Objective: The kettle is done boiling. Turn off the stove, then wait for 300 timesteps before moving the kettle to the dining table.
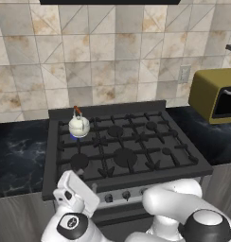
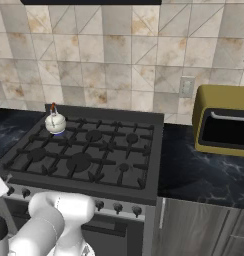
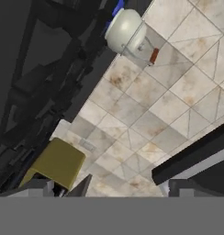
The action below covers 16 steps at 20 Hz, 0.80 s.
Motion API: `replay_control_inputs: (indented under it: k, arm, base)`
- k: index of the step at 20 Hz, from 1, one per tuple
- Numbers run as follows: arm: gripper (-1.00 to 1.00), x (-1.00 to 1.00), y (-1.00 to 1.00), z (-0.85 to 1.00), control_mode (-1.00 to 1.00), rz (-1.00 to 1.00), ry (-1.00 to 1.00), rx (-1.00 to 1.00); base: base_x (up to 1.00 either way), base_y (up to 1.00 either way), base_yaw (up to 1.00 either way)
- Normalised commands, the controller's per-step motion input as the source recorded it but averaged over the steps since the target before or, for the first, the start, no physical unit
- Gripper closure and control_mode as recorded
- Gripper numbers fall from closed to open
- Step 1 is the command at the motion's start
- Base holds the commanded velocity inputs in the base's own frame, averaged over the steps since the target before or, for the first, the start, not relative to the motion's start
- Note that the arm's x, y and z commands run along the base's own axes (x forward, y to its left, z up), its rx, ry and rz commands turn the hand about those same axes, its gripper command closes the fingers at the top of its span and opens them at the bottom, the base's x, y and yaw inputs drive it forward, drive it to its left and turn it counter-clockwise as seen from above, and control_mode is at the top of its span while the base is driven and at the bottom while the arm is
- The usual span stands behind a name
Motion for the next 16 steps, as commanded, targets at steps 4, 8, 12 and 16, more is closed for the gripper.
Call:
replay_control_inputs:
  k: [4, 8, 12, 16]
  arm:
    - [-1.0, -0.15, 0.0, -0.23, -1.0, 0.0, 0.0, -0.16]
    - [-1.0, -0.18, 0.0, -0.29, -1.0, 0.0, 0.0, -0.15]
    - [-1.0, -0.19, 0.0, -0.33, -1.0, 0.0, 0.0, -0.14]
    - [-1.0, -0.18, 0.0, -0.28, -1.0, 0.0, 0.0, -0.11]
  base:
    - [0.0, 0.0, 0.0]
    - [0.0, 0.0, 0.0]
    - [0.0, 0.0, 0.0]
    - [0.0, 0.0, 0.0]
